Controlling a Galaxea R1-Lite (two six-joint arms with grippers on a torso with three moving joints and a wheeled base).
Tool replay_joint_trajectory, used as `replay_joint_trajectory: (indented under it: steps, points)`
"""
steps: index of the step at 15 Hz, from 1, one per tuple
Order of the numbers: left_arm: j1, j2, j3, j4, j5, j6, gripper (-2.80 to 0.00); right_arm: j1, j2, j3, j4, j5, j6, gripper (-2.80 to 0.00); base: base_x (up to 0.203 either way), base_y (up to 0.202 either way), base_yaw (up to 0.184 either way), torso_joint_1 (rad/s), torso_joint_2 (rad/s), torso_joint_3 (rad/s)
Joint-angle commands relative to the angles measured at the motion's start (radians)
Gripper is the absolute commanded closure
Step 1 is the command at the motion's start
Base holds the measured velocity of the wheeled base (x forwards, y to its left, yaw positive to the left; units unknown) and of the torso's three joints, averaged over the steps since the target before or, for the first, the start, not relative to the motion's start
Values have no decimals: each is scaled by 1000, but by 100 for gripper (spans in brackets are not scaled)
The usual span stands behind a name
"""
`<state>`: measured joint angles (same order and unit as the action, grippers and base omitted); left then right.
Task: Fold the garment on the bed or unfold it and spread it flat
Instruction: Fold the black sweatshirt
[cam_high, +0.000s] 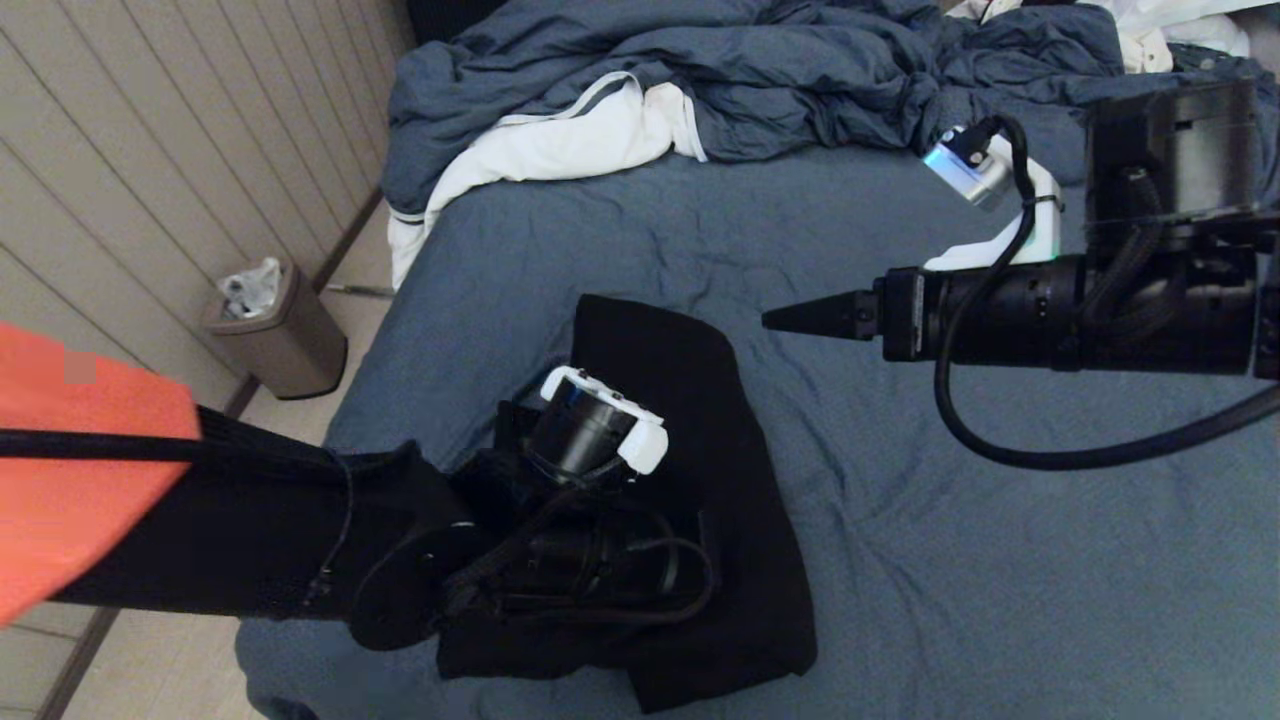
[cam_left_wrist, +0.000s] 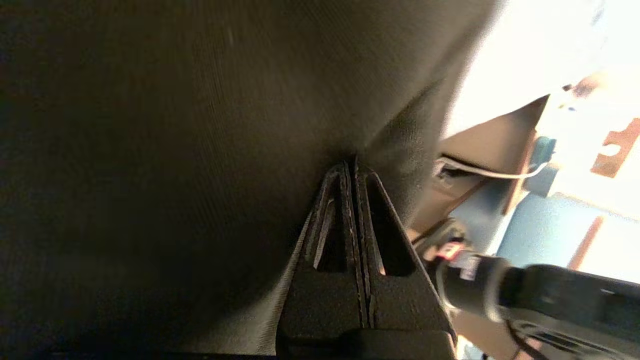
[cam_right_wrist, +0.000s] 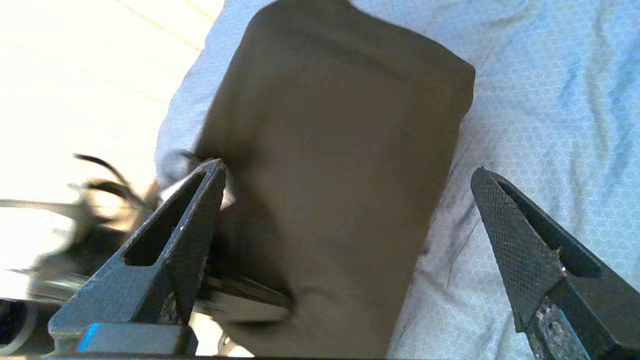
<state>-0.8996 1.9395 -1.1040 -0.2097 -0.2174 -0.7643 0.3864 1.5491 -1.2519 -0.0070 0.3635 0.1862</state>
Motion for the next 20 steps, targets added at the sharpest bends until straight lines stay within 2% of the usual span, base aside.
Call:
replay_joint_trajectory:
  steps: [1,2,4,5,9,17,20]
  points:
    - [-16,100,-6,-12,0,-5,0,-8,9,0,-1,11,1,-280,0,0,0,0,0,0]
    - [-20,134,-12,-25,13,-5,0,-14,13,0,-1,17,1,-280,0,0,0,0,0,0]
    - [-22,172,-33,-52,107,0,0,-15,16,0,-2,20,1,-280,0,0,0,0,0,0]
    - [-22,180,-39,-55,130,6,0,-18,17,0,-2,21,1,-280,0,0,0,0,0,0]
    - [-10,143,-56,-49,134,5,0,-18,17,2,-2,31,1,-280,0,0,0,0,0,0]
    - [3,-169,-64,21,141,9,0,-18,23,0,-5,31,-1,-280,0,0,0,0,0,0]
    - [94,-183,-105,28,140,27,0,-17,26,1,-5,31,-1,-280,0,0,0,0,0,0]
